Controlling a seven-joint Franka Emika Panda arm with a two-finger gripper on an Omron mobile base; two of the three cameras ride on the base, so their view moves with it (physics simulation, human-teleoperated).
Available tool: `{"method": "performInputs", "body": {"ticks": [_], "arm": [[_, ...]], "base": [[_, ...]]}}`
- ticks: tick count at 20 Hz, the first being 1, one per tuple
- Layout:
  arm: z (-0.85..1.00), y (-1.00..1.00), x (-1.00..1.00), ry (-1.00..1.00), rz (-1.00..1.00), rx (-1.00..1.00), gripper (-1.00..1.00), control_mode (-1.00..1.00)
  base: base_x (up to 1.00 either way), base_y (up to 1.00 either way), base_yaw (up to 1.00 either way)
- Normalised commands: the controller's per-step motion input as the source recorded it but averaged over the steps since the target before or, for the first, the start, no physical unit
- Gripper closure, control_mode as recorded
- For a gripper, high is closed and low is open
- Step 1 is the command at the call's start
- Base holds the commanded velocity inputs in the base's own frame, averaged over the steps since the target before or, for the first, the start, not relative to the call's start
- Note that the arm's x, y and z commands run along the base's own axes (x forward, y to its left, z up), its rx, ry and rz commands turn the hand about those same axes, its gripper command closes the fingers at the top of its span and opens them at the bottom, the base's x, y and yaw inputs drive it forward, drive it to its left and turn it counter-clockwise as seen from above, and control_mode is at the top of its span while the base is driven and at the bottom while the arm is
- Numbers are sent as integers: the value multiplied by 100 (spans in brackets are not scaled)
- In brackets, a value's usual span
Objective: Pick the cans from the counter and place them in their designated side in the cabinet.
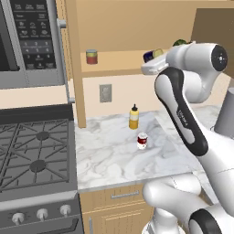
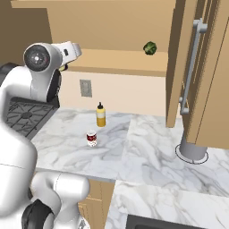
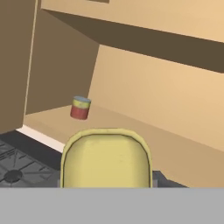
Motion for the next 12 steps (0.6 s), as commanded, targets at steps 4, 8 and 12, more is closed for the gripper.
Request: {"method": "performInputs", "body": {"ticks": [4,8,12], "arm": [[0,9,29,0,0,0,100,-100],[0,9,29,0,0,0,100,-100],[0,9,24,0,0,0,100,-100]], "base": [[0,0,0],[0,0,0],[0,0,0]]}}
